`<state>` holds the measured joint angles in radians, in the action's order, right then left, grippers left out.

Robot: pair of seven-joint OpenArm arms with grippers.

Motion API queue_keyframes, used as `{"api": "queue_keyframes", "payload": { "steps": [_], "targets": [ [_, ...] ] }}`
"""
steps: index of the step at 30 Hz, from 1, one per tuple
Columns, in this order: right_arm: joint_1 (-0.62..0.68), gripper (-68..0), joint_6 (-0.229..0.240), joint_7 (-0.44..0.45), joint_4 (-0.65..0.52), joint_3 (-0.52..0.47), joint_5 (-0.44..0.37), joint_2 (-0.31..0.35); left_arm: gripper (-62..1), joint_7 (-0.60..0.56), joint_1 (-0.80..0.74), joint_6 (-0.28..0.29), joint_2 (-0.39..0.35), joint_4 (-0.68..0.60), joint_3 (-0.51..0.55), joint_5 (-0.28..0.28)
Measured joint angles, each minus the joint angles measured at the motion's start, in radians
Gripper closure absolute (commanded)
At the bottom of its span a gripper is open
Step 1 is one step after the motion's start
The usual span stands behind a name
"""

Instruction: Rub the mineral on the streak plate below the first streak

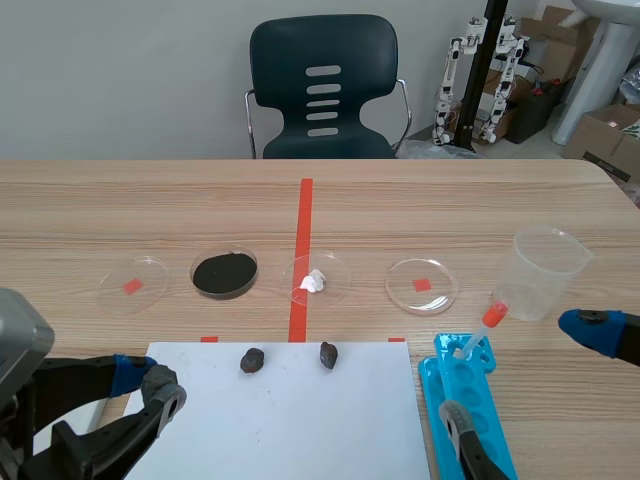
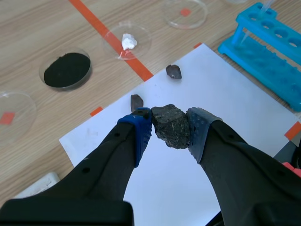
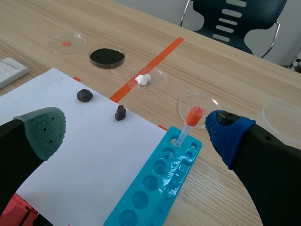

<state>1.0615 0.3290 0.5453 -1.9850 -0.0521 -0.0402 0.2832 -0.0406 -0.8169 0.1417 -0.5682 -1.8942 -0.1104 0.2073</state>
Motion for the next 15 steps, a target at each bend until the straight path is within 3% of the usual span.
{"api": "queue_keyframes", "payload": {
  "steps": [2,12,15],
  "targets": [
    [0.000,-62.3,0.000,0.000,0.000,0.000,0.000,0.000,-8.5,0.090,0.000,-0.025,0.000,0.000,0.000,0.006],
    [0.000,-62.3,0.000,0.000,0.000,0.000,0.000,0.000,-8.5,0.575,0.038,-0.225,0.021,-0.002,0.000,0.232],
    [0.000,-62.3,0.000,0.001,0.000,0.000,0.000,0.000,-8.5,0.728,0.081,-0.298,0.023,-0.003,0.000,0.249]
  ]
}}
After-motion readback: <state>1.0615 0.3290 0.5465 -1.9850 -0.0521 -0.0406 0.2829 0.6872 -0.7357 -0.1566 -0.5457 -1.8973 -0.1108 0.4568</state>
